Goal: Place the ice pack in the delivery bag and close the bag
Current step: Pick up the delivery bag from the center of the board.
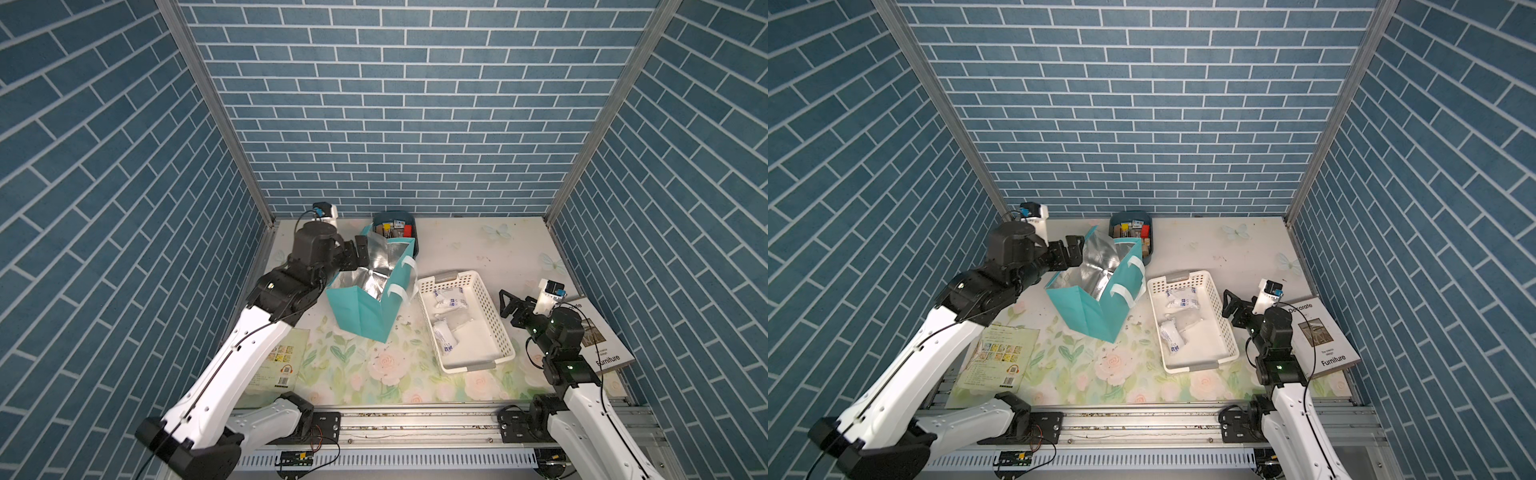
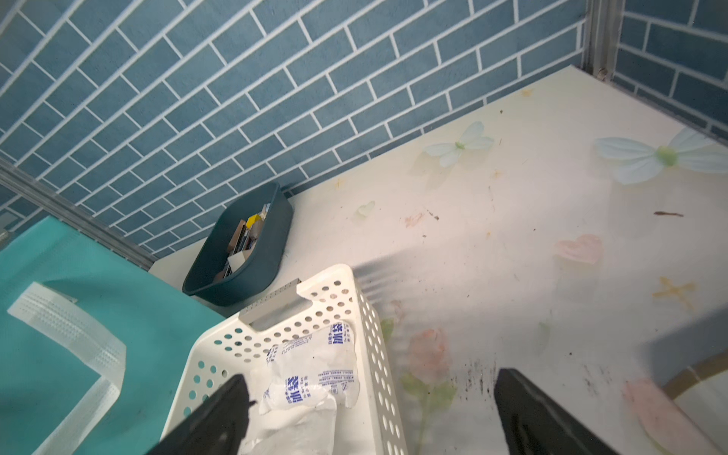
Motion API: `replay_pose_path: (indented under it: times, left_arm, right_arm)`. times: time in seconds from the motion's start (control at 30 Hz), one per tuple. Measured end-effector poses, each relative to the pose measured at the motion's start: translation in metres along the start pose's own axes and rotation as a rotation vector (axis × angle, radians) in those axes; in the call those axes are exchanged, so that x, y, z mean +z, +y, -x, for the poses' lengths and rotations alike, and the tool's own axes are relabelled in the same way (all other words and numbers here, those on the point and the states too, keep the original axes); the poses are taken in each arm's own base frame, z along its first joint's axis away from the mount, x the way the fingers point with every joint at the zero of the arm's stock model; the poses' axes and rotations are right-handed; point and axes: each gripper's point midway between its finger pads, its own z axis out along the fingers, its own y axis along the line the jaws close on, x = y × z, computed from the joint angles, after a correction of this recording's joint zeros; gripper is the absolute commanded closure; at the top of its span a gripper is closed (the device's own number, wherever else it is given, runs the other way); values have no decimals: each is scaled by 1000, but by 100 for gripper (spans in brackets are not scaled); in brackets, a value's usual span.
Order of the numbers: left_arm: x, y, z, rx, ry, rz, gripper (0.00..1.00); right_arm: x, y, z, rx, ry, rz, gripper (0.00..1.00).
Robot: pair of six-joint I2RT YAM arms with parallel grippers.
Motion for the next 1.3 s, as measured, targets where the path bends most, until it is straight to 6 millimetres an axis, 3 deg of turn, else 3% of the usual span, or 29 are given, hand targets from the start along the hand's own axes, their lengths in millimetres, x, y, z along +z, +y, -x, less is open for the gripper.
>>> replay_pose_path:
  times: [0.2, 0.47, 0.5, 0.57, 0.77, 1.0, 1.17, 1.3]
  left_arm:
    - [34, 17, -36, 155, 141, 171, 0]
    - [58, 27, -48, 248, 191, 270, 5]
    - [63, 27, -49, 259, 199, 280, 9]
    - [72, 28, -52, 280, 218, 301, 26]
    - [85, 31, -56, 325, 248, 343, 39]
    - [86, 35, -54, 350, 244, 372, 63]
    - [84, 39, -51, 355, 233, 397, 96]
    - [83, 43, -48, 368, 226, 421, 100]
  right_arm:
    - [0, 5, -1, -8, 8, 27, 0]
    - [-2, 10, -1, -10, 10, 52, 0]
    - [-2, 10, -1, -11, 10, 55, 0]
    - [-2, 11, -1, -11, 12, 60, 0]
    - [-2, 14, -3, -12, 21, 73, 1]
    - [1, 14, -7, -9, 39, 76, 1]
    - [1, 15, -7, -10, 42, 77, 1]
    - [1, 15, -7, -10, 42, 78, 1]
